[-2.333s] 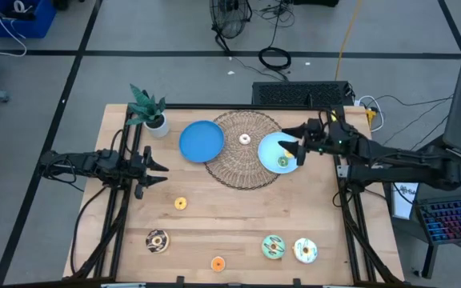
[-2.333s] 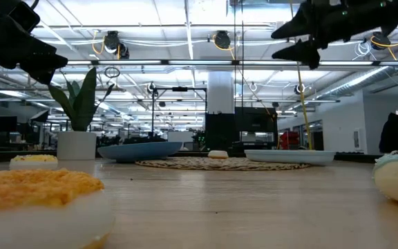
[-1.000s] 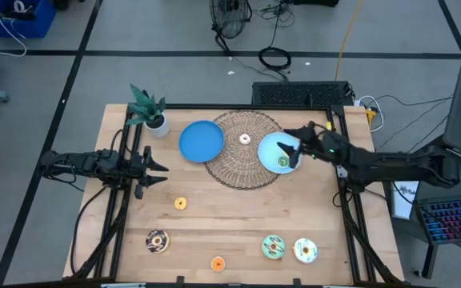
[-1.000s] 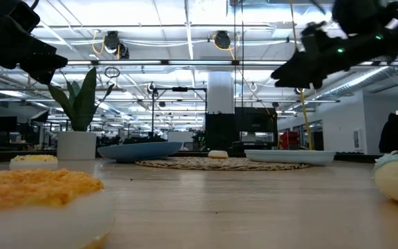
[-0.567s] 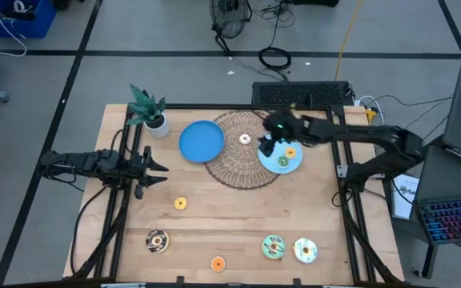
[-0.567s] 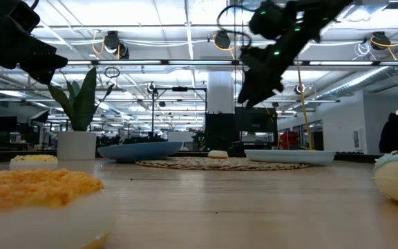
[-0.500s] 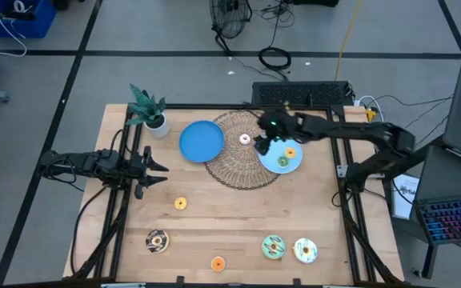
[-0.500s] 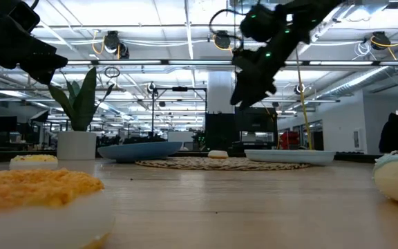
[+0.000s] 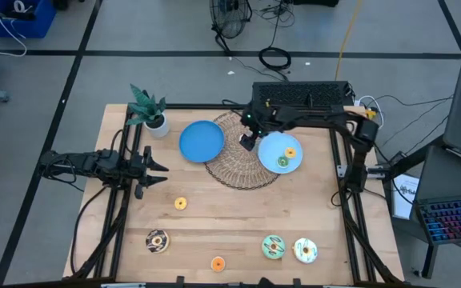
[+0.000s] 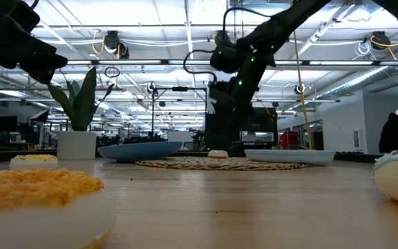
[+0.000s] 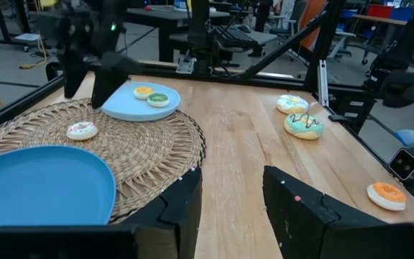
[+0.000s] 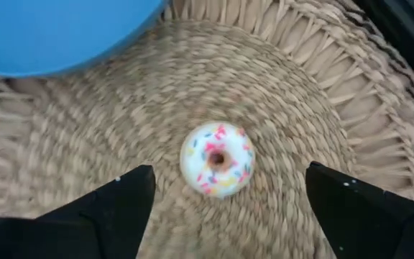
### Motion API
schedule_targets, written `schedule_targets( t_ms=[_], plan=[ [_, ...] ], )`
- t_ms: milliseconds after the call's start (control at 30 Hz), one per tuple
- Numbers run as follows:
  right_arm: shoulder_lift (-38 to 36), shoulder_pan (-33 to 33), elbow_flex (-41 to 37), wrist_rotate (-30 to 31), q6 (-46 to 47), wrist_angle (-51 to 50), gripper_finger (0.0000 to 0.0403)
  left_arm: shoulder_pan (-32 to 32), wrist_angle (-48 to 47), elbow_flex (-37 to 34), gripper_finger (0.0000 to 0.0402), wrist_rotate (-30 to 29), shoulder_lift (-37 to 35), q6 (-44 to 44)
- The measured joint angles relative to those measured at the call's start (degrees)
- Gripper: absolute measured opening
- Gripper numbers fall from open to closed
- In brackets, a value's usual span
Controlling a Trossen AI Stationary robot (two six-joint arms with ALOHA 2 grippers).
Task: Pick & Place donuts
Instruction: Put the small white donut on the light blue plate
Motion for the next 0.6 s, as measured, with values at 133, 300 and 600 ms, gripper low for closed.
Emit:
schedule_targets(
  t_ms=[133,300,600],
  plan=[
    [2.4,-0.9,0.0,-1.5,0.7,1.3,0.0339,0.0,0.0,0.0,0.0150,0.0,0.0,0.0],
    [5.4,-0.9,0.0,-1.4,0.5,2.4,0.0337,0.0,0.0,0.0,0.0150,0.0,0.0,0.0],
    [6.7,-0.8,0.0,-1.5,0.9,3.8,0.0333,0.0,0.0,0.0,0.0150,0.0,0.0,0.0]
  ],
)
